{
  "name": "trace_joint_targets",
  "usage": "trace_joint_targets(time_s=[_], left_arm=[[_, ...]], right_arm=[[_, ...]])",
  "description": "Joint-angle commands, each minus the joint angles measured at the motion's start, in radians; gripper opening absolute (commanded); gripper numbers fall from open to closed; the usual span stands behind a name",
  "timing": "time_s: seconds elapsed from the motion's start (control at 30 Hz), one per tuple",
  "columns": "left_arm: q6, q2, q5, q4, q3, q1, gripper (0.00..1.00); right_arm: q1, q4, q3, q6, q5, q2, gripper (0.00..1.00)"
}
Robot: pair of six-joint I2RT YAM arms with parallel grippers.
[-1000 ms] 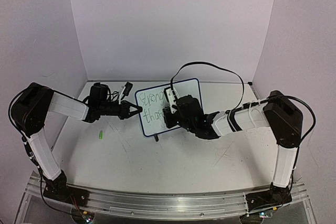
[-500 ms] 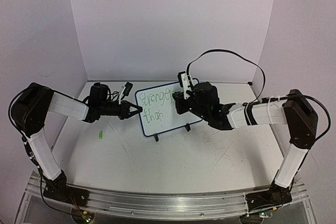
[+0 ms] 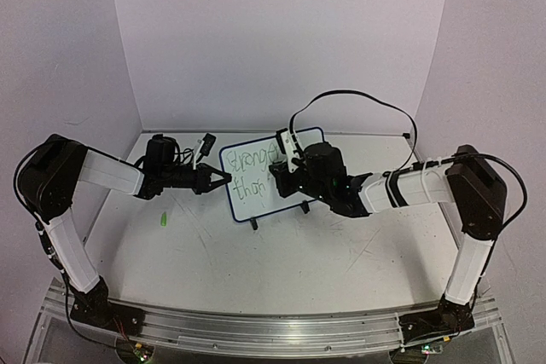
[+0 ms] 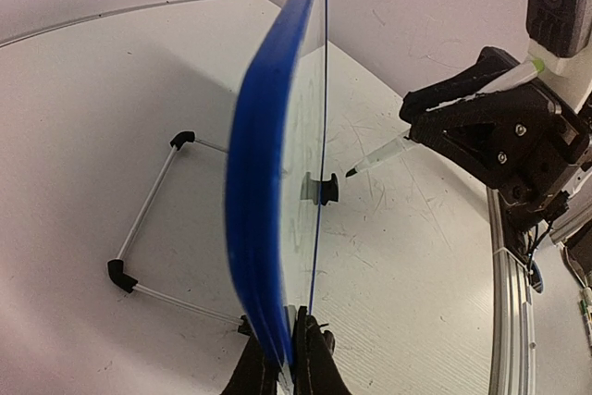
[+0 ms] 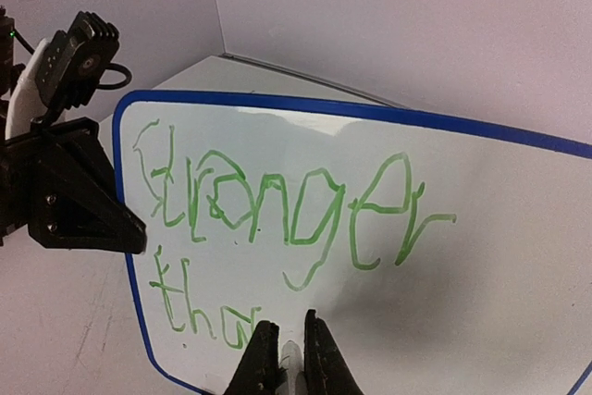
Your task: Write a sentence on the whiteboard
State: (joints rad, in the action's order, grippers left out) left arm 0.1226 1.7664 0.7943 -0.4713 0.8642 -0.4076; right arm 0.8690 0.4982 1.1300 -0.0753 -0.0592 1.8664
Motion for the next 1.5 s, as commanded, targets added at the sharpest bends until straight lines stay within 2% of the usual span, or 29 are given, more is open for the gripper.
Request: trace_joint_targets(time_s=[0.0,0.47,0.87,1.47], left_arm=[[-0.114,0.011,-0.13,0.063,0.015,0.009,0.0],[-0.113,0.013,-0.127,0.066,0.021,0.008,0.0],[-0.115,0.016,-0.127,0.068,0.022,0.009,0.0],[-0.117,0.018,-0.128,0.069,0.024,0.008,0.0]], right_arm=[[0.003,0.016,0.039,0.018,-0.054,-0.007,0.0],[-0.008,0.007,0.068,0.058,-0.118,0.007,0.0],[-0.008,0.003,0.123,0.063,-0.098,0.063,0.0],[0.002,-0.01,0.059,0.02,-0.104,0.051,0.0]])
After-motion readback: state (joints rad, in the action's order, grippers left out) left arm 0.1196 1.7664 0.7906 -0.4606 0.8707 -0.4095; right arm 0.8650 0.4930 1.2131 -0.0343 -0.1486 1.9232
